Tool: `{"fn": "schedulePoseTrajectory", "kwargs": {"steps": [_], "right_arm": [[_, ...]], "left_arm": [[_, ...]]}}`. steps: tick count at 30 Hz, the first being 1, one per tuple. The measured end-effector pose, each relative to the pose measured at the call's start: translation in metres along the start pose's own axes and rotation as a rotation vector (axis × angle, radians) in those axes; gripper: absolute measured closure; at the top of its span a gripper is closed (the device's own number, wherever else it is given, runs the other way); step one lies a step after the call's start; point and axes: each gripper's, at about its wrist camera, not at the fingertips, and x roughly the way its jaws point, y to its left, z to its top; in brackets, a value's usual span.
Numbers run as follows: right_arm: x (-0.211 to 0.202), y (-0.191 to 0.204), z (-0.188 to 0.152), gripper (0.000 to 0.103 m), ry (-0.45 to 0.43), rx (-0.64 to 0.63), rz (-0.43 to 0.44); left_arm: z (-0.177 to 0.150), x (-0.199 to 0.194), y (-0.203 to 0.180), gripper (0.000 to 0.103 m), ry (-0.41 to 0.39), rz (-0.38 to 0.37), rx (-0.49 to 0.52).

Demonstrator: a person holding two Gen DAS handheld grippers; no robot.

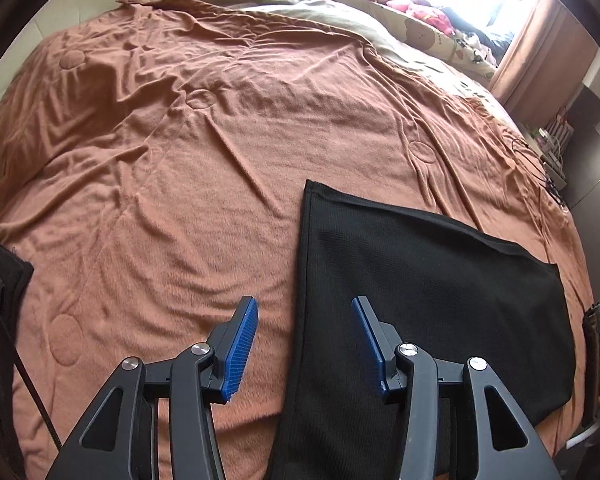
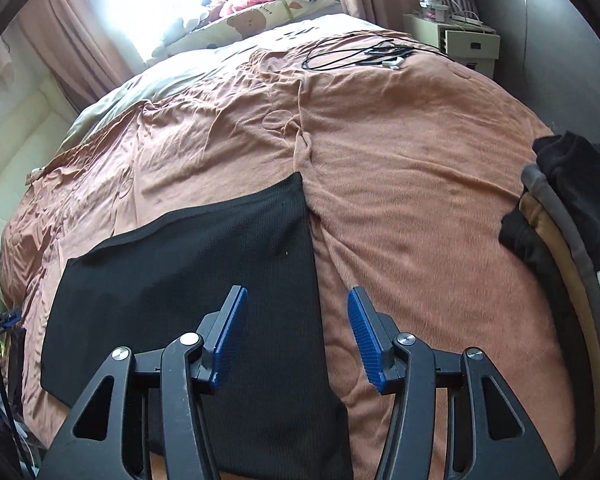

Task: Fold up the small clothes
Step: 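Move the left tool to the shirt's corner and close on it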

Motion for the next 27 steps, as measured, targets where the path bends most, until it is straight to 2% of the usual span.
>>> {"fn": "schedulePoseTrajectory", "kwargs": {"steps": [6,13,25,27], "right_arm": [[-0.019,-0.016,-0.034,0.053,0.014,0.088,0.035],[-0.020,-0.031,-0.070,0.053,0.057,0.219,0.072],[-0.015,-0.045,-0.111,0.053,0.115,0.427,0.107],[-0.014,-0.048,-0.115,0.053,0.121,0.474,0.137]], "left_arm": [[-0.037,-0.018,0.003,0.044,-0.006,-0.034,-0.034],[-0.080,-0.029,0.018,0.044,0.011,-0.073,-0.119],[-0.136,-0.035,0.041,0.044,0.047,-0.160,-0.294],[-0.141,-0.033,0.042,0.044,0.059,-0.171,-0.302]]}}
